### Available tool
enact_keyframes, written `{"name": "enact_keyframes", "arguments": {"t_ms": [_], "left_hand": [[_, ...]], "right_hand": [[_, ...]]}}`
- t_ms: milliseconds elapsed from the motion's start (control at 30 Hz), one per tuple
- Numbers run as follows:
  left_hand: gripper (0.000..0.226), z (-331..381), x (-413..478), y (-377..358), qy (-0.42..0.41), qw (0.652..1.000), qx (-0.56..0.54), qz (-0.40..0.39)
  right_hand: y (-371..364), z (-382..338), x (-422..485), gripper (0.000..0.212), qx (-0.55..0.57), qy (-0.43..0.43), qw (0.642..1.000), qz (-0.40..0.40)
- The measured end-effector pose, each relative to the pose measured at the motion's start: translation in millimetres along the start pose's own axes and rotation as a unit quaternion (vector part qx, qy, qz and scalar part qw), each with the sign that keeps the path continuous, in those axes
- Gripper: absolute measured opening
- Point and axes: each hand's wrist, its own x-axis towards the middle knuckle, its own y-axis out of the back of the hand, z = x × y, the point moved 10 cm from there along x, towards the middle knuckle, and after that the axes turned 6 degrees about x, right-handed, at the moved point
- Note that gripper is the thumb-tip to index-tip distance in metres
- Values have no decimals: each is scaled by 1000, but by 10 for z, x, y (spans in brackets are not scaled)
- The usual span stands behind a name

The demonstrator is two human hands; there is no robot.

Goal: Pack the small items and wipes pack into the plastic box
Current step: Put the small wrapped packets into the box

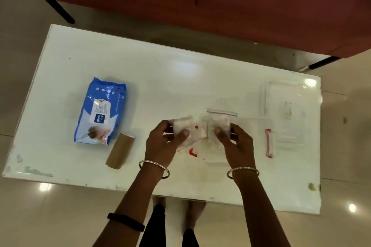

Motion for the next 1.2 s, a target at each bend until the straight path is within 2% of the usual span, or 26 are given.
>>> {"name": "enact_keyframes", "arguments": {"t_ms": [100, 200, 267, 400, 500, 633, 767, 1033, 1200], "left_hand": [[31, 52, -203, -288, -24, 998, 61, 4], [38, 61, -324, -471, -36, 990, 137, 22], [39, 102, -373, -600, -58, 980, 187, 30], [34, 194, -420, -882, -106, 947, 304, 19], [26, 213, -424, -1018, -102, 929, 356, 22], [27, 305, -413, -1196, -109, 924, 366, 33], [31, 245, -395, -1414, -66, 933, 355, -3], [24, 181, -458, -1382, -40, 943, 327, 36], [25, 150, -477, -1213, -27, 950, 304, 64]], "right_hand": [[352, 259, -47, 24, -5, -32, 999, -8], [591, 436, -55, 38, -56, -55, 997, -4], [706, 534, -29, 39, -89, -64, 994, -8], [733, 585, 106, 43, -163, -50, 984, -50], [772, 583, 223, 46, -199, -46, 977, -57], [943, 587, 417, 44, -232, -53, 971, -14], [916, 595, 551, 40, -246, -56, 968, 7], [549, 802, 794, 55, -207, -113, 971, -42], [509, 822, 896, 40, -193, -110, 974, -40]]}}
